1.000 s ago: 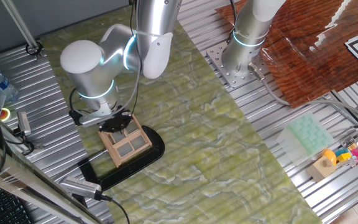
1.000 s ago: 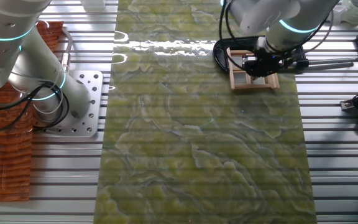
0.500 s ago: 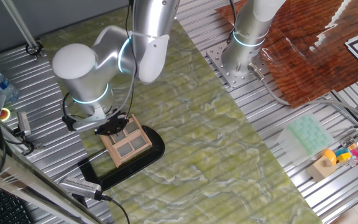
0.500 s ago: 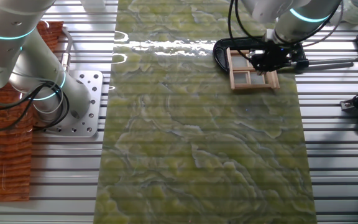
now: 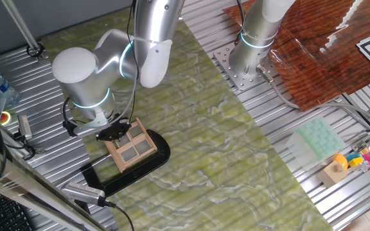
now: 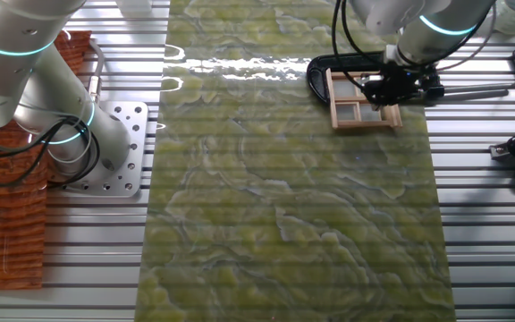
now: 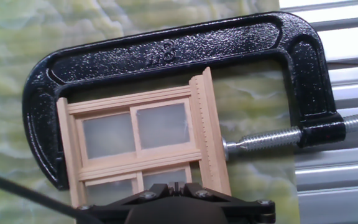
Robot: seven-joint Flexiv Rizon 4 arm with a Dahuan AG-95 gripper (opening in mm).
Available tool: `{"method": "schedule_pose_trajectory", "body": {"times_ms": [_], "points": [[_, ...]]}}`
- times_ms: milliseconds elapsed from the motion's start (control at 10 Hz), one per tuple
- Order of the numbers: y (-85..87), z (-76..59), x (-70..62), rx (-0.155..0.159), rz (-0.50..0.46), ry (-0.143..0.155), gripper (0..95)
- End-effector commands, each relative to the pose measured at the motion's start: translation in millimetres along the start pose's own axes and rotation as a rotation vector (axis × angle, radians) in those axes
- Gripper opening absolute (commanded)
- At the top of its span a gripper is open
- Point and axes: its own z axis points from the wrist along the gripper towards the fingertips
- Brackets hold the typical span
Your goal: Close a sliding window
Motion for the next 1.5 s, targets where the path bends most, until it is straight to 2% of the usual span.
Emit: {"method": "schedule_pose_trajectory", "body": {"times_ms": [100, 700, 1300, 1500], "points": [[-3.5, 2.2, 0.4, 0.002, -0.008, 0.002, 0.0], [-6.5, 5.3, 1.4, 0.005, -0.051, 0.002, 0.0], [-2.1, 8.4, 4.0, -0.001, -0.064, -0.001, 0.0], [-4.1, 11.7, 5.2, 0.008, -0.074, -0.002, 0.0]]}}
